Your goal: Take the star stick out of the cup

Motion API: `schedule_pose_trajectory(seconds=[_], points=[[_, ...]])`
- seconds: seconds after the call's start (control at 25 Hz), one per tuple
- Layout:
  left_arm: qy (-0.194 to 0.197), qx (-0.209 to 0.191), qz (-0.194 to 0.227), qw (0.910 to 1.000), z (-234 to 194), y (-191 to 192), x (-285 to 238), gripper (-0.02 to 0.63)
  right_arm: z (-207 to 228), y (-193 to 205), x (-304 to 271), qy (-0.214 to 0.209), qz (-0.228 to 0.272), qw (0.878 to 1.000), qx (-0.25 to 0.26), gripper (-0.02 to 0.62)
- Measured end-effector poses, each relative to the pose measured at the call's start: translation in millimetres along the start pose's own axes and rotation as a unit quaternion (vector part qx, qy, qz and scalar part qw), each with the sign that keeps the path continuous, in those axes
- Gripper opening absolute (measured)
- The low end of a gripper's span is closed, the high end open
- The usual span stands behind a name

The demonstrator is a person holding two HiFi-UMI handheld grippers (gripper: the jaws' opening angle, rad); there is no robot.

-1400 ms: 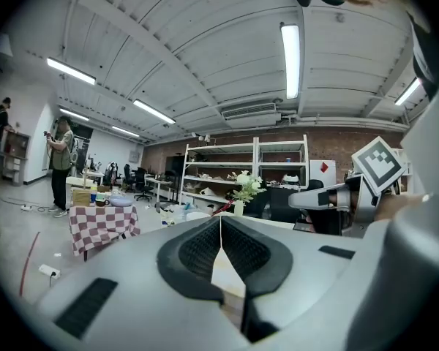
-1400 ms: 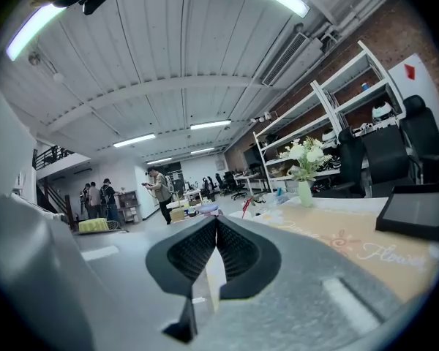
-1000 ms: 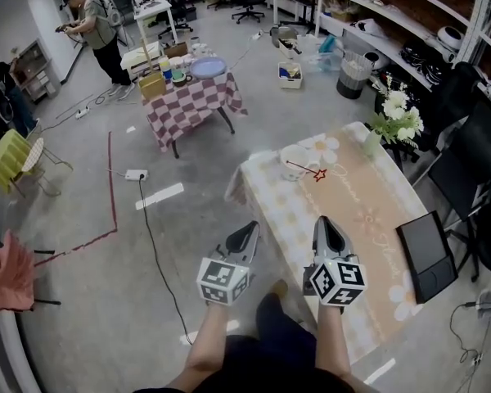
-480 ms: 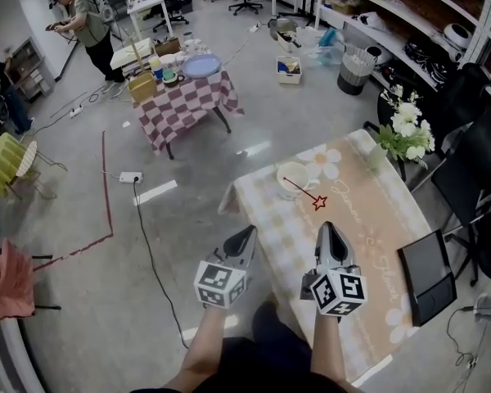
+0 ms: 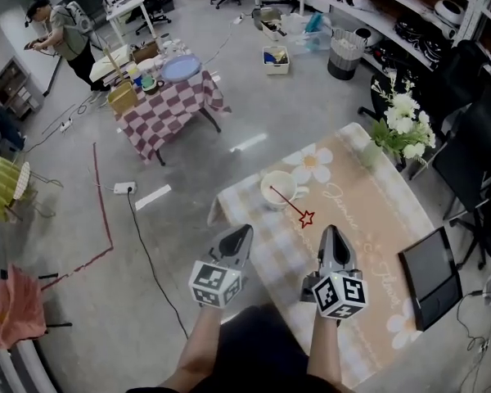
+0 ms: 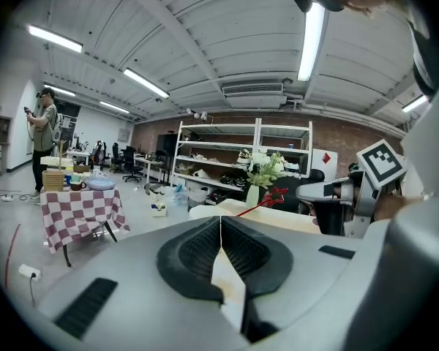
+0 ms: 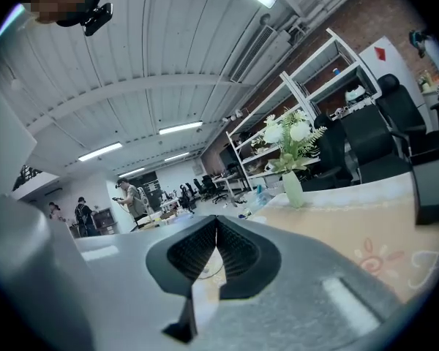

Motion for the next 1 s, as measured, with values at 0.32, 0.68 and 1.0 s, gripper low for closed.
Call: schedule_pose_trajectory(seconds=[0.32, 0.68, 1.0], points=[[0.032, -0.009, -0.006, 0.9994, 11.5, -6.4, -22.6, 0.012, 10.8, -3.4, 2.3, 0.019, 0.003, 1.0, -0.005, 0.003], [0.055, -0.021, -0.007, 0.9983, 1.9, -20.7, -35.8, 0.012, 16.4, -12.0, -3.9, 0.051, 0.015, 0.999, -0.013, 0.003], [0.077, -0.022, -0.013, 0.9967, -17.5, -28.6, -45.6, 0.012, 3.9, -19.9, -16.2, 0.073, 0.029, 0.997, -0.011, 0.003]])
Point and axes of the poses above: the fingertips, and each gripper's own axes: x backward along the fingers, z to its right, y out of its underside, the point moved 1 cm from there along x, backward along the fingers, and after that the axes turned 7 degrees about -z, right-handed, at the moved point
